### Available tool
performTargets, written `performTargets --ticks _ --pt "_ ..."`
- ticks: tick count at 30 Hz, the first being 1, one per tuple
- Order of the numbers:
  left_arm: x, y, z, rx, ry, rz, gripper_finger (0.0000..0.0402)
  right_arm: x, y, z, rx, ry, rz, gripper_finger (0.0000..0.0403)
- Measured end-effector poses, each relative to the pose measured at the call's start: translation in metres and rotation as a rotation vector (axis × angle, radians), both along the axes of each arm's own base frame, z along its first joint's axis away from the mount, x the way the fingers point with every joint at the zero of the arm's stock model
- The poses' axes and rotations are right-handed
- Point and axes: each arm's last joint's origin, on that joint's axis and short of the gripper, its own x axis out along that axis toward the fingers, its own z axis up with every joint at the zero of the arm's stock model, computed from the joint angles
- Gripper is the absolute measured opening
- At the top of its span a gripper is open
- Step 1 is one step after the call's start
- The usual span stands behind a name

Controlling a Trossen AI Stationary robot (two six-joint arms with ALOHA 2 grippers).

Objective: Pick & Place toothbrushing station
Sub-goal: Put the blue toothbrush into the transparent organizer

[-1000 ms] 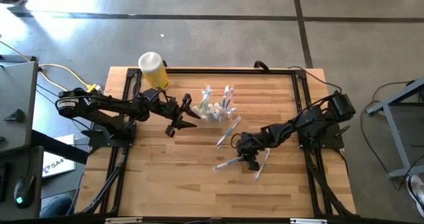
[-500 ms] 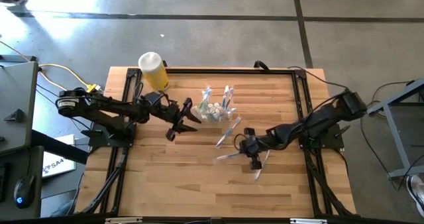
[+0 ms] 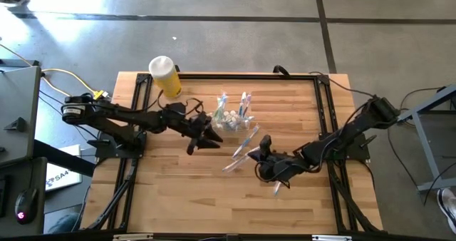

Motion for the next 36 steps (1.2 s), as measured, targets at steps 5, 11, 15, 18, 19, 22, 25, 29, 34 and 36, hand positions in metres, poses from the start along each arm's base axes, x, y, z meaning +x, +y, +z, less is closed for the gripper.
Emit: performTargets --ticks 5,11,15,18,19,22,25,29,34,36 --pt "0.007 -0.013 0.004 -0.021 0.055 0.026 0.0157 0.005 -0.004 0.006 -0.086 0.002 0.029 0.0003" --pt "0.021 -0.019 -0.003 -0.074 0.112 0.007 0.0157 0.012 -0.012 0.011 -0.155 -0.024 0.034 0.0003" --pt "0.032 -0.019 -0.012 -0.113 0.164 0.009 0.0157 0.015 -0.014 0.015 -0.183 -0.047 0.047 0.0003" --pt "0.042 -0.019 -0.011 -0.115 0.158 -0.007 0.0157 0.016 -0.015 0.016 -0.2 -0.051 0.06 0.0003" --pt "0.043 -0.019 -0.011 -0.114 0.165 -0.022 0.0157 0.017 -0.015 0.016 -0.203 -0.05 0.064 0.0003" --pt "0.053 -0.02 -0.01 -0.115 0.162 -0.049 0.0157 0.018 -0.018 0.016 -0.201 -0.048 0.064 0.0003" --pt "0.061 -0.021 -0.012 -0.117 0.171 -0.08 0.0157 0.019 -0.02 0.015 -0.203 -0.044 0.062 0.0003" --pt "0.069 -0.022 -0.013 -0.121 0.191 -0.111 0.0157 0.019 -0.02 0.014 -0.205 -0.036 0.063 0.0003" --pt "0.071 -0.022 -0.012 -0.062 0.172 -0.121 0.0153 0.019 -0.02 0.014 -0.204 -0.03 0.062 0.0003" --pt "0.071 -0.022 -0.011 -0.051 0.165 -0.123 0.0139 0.018 -0.02 0.013 -0.198 -0.03 0.06 0.0003"
